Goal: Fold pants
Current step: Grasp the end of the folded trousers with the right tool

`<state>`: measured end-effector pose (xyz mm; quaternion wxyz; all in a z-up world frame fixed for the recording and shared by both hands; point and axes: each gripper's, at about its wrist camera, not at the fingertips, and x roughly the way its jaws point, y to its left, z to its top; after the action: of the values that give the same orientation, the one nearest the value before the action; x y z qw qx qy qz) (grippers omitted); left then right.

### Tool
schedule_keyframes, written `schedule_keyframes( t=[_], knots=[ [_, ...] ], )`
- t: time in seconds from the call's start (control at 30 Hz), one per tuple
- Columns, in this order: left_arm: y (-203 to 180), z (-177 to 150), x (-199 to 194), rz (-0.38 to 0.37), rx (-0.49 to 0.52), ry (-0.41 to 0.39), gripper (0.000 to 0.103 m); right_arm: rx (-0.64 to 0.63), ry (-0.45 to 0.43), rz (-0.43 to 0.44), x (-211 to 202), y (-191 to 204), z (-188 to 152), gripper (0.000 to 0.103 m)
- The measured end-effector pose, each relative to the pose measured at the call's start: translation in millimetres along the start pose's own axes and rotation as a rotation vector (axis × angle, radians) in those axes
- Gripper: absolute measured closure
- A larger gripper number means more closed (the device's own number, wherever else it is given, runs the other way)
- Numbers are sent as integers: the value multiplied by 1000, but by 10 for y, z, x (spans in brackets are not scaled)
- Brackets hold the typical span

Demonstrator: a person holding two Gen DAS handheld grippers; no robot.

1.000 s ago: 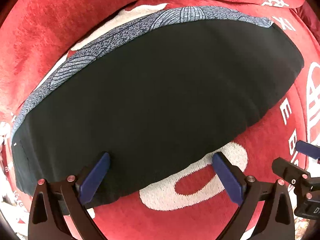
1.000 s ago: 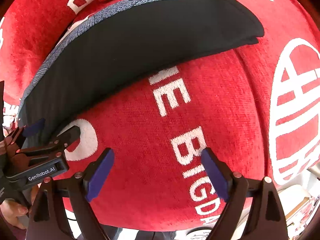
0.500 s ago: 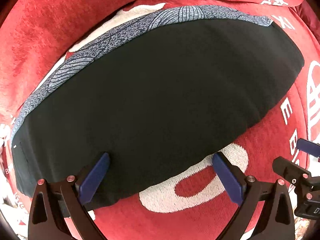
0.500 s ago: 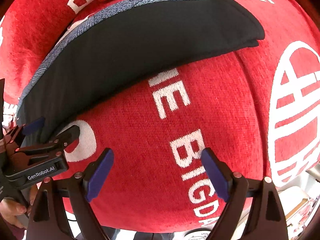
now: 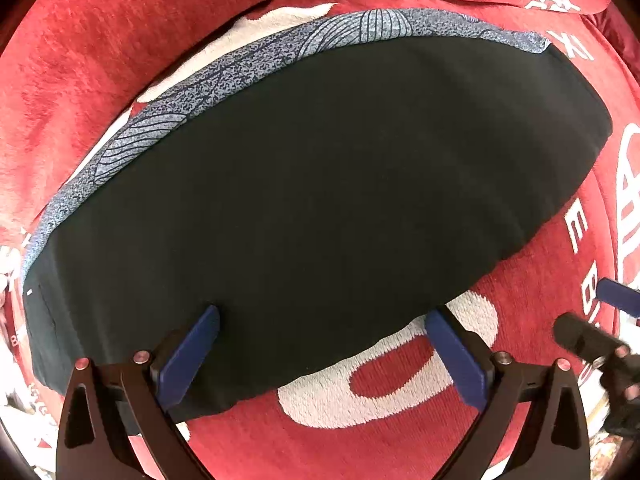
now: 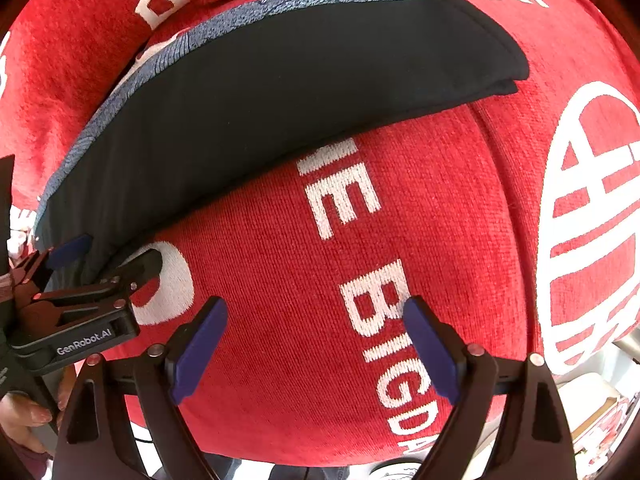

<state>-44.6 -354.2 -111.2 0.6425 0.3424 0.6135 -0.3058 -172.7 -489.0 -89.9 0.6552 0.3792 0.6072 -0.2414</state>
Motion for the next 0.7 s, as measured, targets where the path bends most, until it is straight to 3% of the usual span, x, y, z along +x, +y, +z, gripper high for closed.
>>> schedule_keyframes(
  t=[0.2, 0.23, 0.27, 0.33, 0.5, 0.7],
  knots=[
    [56, 75, -156, 5, -26, -23, 0, 206, -113, 305, -152, -441, 140, 12],
    [71, 100, -231, 3, -36, -51, 0, 246, -132, 343, -161, -548, 178, 19],
    [77, 133, -304, 10, -40, -79, 0, 287, -149, 387, -161, -664, 222, 38],
    [70, 218, -377, 24, -41, -117, 0, 357, -168, 442, -128, -860, 302, 55],
    [60, 399, -206, 11, -78, -109, 0, 504, -236, 574, -8, -1270, 448, 55],
    [-76, 201, -254, -30, -32, -94, 0, 506, -259, 675, 222, -1310, 686, 55]
  ],
)
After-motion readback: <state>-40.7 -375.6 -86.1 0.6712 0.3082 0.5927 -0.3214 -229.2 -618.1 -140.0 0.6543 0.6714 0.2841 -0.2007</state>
